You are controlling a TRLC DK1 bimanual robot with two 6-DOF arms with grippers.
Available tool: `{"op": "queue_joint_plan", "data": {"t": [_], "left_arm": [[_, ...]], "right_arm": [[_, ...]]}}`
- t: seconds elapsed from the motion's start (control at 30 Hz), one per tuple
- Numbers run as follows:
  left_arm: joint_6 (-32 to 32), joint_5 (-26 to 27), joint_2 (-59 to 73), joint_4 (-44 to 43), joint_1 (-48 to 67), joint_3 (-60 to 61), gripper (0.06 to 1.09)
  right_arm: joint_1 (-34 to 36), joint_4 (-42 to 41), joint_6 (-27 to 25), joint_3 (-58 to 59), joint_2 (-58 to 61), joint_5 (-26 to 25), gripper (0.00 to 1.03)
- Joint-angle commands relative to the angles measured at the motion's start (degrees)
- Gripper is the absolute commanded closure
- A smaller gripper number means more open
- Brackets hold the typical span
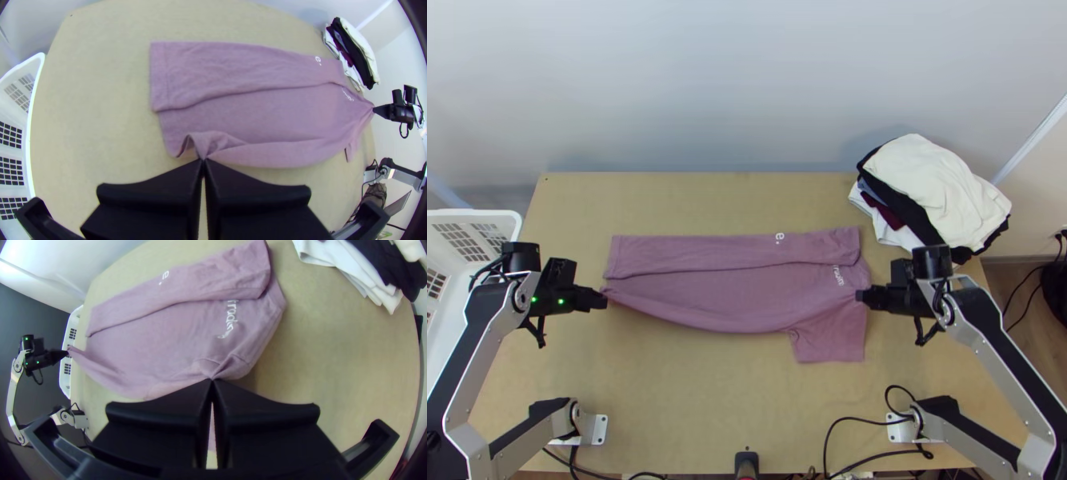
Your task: Fold the t-shirt
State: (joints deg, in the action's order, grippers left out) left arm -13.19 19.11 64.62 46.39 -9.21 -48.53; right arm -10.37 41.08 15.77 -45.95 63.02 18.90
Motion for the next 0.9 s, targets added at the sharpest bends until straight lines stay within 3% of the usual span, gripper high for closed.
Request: {"op": "queue_joint_plan", "data": {"t": [0.0, 0.87], "left_arm": [[2.38, 0.84, 1.56, -0.95, -0.02, -2.18, 1.04], [16.53, -1.8, 25.38, -7.9, 1.48, -25.29, 1.04]], "right_arm": [[0.7, 0.14, -1.62, -3.62, 2.72, -0.26, 1.0], [3.08, -4.52, -2.67, -29.37, 29.88, -0.97, 1.0]]}}
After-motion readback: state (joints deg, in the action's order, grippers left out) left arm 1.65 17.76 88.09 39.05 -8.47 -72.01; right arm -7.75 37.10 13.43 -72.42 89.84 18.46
